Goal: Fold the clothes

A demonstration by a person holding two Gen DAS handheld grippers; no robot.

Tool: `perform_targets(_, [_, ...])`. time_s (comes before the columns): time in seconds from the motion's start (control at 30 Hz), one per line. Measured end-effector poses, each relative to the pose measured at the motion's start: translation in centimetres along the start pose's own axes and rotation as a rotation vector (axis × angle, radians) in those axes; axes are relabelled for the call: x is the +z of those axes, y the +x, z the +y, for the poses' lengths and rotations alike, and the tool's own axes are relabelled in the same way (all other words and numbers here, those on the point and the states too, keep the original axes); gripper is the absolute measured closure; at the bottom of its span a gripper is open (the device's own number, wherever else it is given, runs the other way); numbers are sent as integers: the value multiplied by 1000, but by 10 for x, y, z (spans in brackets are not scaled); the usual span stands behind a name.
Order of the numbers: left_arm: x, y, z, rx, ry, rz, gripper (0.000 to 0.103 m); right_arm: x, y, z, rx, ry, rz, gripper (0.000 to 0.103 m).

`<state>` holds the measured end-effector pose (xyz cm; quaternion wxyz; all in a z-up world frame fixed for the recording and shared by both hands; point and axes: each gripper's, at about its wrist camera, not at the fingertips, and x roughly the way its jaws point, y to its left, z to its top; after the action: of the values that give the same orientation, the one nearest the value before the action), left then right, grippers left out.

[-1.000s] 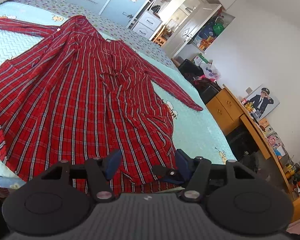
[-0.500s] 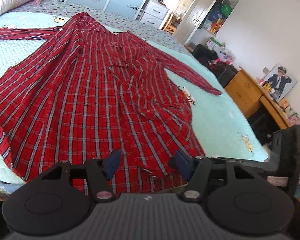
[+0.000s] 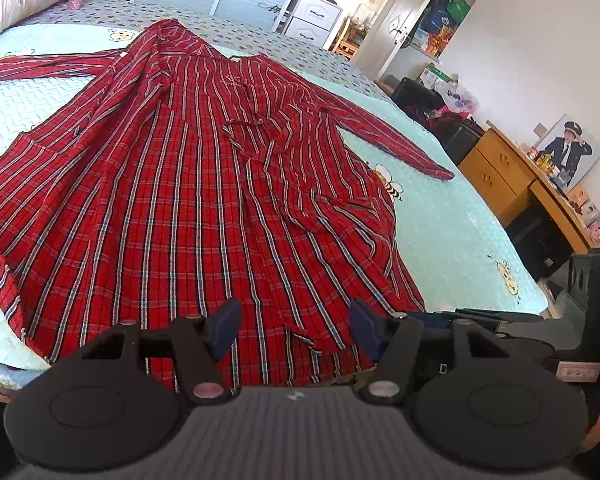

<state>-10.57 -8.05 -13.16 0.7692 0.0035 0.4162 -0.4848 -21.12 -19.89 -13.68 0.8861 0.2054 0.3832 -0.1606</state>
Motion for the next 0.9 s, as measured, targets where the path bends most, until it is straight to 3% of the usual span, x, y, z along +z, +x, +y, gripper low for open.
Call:
perform_targets(0.47, [-2,0,-17,1,58,21,41,-12,-15,-12,-38,-1,-18,51])
perform_targets(0.6, [-3,0,-29,21,132,36,40,-22,-24,-26,-59,12,-28,51])
perform_targets(0.9, [-24,45,-61,31,414,123,39,-67,-50,-68,-313,-127,-109,42])
